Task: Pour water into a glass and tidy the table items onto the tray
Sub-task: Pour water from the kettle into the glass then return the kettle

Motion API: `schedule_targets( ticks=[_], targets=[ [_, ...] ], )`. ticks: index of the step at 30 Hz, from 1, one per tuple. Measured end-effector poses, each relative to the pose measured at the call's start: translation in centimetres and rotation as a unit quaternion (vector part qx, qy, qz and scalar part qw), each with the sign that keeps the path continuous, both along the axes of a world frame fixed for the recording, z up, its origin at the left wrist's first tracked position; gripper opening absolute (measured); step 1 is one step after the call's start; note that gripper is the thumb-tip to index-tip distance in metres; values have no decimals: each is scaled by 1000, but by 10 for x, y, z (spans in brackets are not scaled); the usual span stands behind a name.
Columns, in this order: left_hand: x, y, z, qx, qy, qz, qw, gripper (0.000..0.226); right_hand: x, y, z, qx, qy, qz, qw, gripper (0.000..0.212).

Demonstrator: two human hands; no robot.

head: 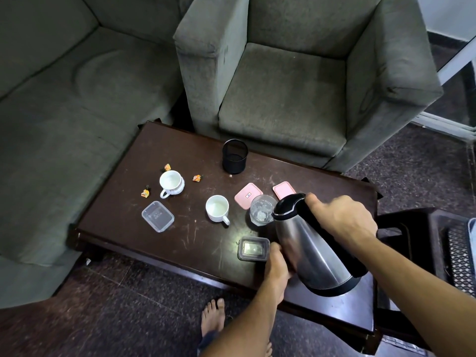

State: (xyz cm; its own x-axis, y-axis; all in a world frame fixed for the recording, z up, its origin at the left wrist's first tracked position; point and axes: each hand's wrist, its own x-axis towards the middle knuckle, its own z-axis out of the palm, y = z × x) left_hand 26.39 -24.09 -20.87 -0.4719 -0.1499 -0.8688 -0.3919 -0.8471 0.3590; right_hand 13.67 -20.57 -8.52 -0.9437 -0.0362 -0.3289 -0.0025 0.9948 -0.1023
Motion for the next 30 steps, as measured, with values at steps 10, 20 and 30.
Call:
schedule_targets(
  ticks=[10,20,30],
  targets=[
    [-2,-2,5,2,-2,2,1000,47,-3,-1,1,0,-3,12,1000,68],
    [-2,-1,6,4,-6,1,1000,49,-4,-1,-1,3,6,18,1000,69],
    [-1,-2,4,-1,-6,1,1000,48,-4,-1,-2,5,9,21,1000,70]
  ],
)
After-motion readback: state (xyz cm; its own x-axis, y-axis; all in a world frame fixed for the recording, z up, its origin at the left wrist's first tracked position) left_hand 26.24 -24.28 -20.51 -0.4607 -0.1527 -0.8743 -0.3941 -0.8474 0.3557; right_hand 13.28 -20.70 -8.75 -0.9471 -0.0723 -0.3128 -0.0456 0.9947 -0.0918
